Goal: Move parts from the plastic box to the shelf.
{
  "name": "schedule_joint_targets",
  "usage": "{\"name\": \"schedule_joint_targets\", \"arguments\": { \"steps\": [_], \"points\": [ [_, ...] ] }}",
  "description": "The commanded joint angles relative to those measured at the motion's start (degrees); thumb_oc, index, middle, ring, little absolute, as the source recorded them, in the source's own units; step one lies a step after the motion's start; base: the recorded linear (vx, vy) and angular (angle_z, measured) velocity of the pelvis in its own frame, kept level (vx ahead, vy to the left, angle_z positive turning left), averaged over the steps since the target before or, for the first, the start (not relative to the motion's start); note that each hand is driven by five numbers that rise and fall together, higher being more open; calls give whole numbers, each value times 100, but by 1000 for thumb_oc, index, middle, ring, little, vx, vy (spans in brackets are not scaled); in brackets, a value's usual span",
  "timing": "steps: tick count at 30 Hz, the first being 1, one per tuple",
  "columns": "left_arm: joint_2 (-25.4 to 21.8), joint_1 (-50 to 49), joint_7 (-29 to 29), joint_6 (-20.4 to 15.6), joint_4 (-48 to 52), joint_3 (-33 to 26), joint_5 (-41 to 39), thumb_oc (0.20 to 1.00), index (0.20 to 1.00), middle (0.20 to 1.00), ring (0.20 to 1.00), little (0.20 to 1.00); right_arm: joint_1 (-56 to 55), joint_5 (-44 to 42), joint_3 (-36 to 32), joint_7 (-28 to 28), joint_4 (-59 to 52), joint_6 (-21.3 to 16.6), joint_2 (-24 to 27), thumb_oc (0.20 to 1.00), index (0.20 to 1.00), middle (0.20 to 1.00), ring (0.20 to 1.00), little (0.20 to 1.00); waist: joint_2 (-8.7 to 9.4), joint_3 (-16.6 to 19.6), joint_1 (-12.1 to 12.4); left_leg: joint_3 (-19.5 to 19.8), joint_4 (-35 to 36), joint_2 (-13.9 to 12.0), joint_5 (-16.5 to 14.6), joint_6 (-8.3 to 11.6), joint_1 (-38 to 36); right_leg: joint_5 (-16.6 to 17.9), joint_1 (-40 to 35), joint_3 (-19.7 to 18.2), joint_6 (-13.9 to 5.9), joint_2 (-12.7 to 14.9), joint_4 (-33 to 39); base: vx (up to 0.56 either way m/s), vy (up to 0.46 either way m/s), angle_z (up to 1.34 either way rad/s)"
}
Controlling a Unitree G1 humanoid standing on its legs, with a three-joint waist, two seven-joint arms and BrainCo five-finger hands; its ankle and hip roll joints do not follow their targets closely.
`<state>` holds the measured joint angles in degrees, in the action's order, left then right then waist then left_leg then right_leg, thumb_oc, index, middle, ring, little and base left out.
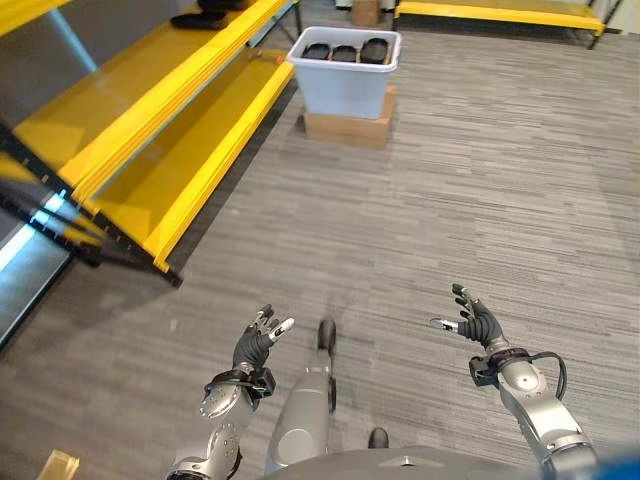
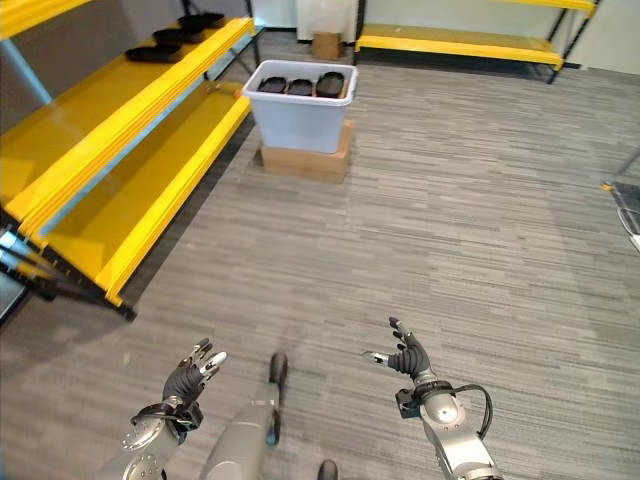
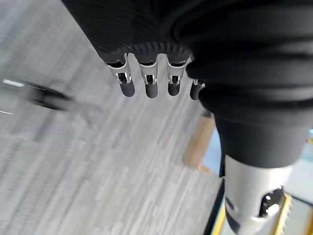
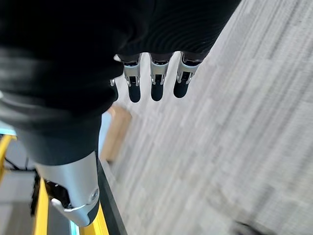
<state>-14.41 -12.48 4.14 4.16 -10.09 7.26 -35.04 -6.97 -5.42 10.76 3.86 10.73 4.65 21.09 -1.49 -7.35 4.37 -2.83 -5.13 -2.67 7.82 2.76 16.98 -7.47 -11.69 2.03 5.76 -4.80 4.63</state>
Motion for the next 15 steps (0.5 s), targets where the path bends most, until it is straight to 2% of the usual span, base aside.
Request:
{"name": "schedule_joint_targets", "arguments": {
  "steps": [1, 4, 5, 6, 7, 8, 9, 10, 11, 12, 13, 14, 15],
  "points": [
    [-338, 156, 51, -380, 539, 17, -9, 1000, 1000, 1000, 1000, 1000, 373, 17, 164, 47, -215, -336, -100, 1000, 1000, 1000, 1000, 1000, 436, 326, 167, 38, 253, -50, 678, 23, 7, -126, -433, -250, -558, 688, -203, 417, 220, -20],
    [-417, 151, 90, -375, 622, -54, -13, 1000, 1000, 1000, 1000, 1000, 513, 22, 219, -2, -180, -317, -154, 1000, 1000, 1000, 1000, 1000, 595, 408, 277, -133, -354, 144, 201, -192, 161, 98, -351, -192, -762, 1046, -632, 267, 153, -32],
    [-419, 150, 90, -375, 623, -55, -14, 1000, 1000, 1000, 1000, 1000, 514, 22, 219, -1, -179, -317, -156, 1000, 1000, 1000, 1000, 1000, 601, 411, 281, -141, -364, 146, 191, -195, 167, 93, -347, -197, -765, 1053, -634, 200, 125, -5],
    [-437, 156, 98, -369, 627, -70, -8, 1000, 1000, 1000, 1000, 1000, 524, 29, 223, 10, -142, -306, -171, 1000, 1000, 1000, 1000, 1000, 630, 454, 317, -191, -382, 213, 87, -263, 132, 243, -281, -178, -841, 1138, -802, 388, 247, 1],
    [-544, 115, 80, -342, 662, -102, 80, 1000, 1000, 1000, 1000, 1000, 485, 15, 216, -40, -159, -310, -247, 1000, 1000, 1000, 1000, 1000, 699, 495, 347, -231, -349, 501, -215, -483, -117, 1095, 23, -221, -1053, 1281, -1697, 535, 396, -18],
    [-616, 128, 75, -297, 674, -110, 156, 1000, 1000, 1000, 1000, 1000, 449, 8, 228, -65, -179, -294, -292, 1000, 1000, 1000, 1000, 1000, 580, 432, 280, -170, -181, 601, -327, -647, -450, 1920, 573, -247, -1122, 1285, -2865, 440, 341, -9],
    [-613, 129, 75, -297, 674, -110, 156, 1000, 1000, 1000, 1000, 1000, 449, 8, 228, -65, -179, -294, -289, 1000, 1000, 1000, 1000, 1000, 565, 448, 289, -173, -173, 582, -317, -643, -435, 1939, 593, -256, -1119, 1267, -2854, 233, 255, -7],
    [-647, 143, 78, -270, 674, -106, 199, 1000, 1000, 1000, 1000, 1000, 434, 8, 273, -97, -203, -289, -314, 1000, 1000, 1000, 1000, 1000, 429, 349, 184, -152, -69, 572, -359, -741, -670, 2208, 784, -227, -1119, 1281, -3474, 182, 195, 19],
    [-672, 167, 64, -257, 677, -99, 229, 1000, 1000, 1000, 1000, 1000, 402, 5, 293, -127, -215, -275, -331, 1000, 1000, 1000, 1000, 1000, 278, 292, 99, -101, 45, 519, -398, -786, -893, 2172, 1068, -131, -1072, 1239, -3809, 408, 310, 10],
    [-684, 215, 8, -229, 643, -95, 367, 1000, 1000, 1000, 1000, 1000, 327, -14, 287, -189, -324, -273, -347, 1000, 1000, 1000, 1000, 1000, 121, 128, -148, 50, 253, 519, -490, -831, -1375, 1649, 1787, -76, -982, 980, -4248, 444, 237, 5],
    [-687, 236, -4, -225, 622, -87, 426, 1000, 1000, 1000, 1000, 1000, 287, -57, 272, -213, -353, -280, -344, 1000, 1000, 1000, 1000, 1000, 97, 63, -292, 135, 352, 568, -519, -821, -1594, 1420, 2132, -29, -950, 752, -4050, 446, 164, 26],
    [-691, 233, -24, -228, 648, -99, 436, 1000, 1000, 1000, 1000, 1000, 236, -99, 271, -233, -412, -278, -343, 1000, 1000, 1000, 1000, 1000, 76, 22, -394, 184, 405, 592, -552, -802, -1763, 1356, 2237, 114, -938, 742, -3746, 434, 32, 44],
    [-687, 226, -81, -254, 641, -114, 431, 1000, 1000, 1000, 1000, 1000, 173, -188, 244, -241, -480, -286, -329, 1000, 1000, 1000, 1000, 1000, 125, 6, -479, 186, 433, 668, -717, -732, -1971, 1287, 2307, 284, -905, 895, -2632, 408, -15, 82]
  ]
}}
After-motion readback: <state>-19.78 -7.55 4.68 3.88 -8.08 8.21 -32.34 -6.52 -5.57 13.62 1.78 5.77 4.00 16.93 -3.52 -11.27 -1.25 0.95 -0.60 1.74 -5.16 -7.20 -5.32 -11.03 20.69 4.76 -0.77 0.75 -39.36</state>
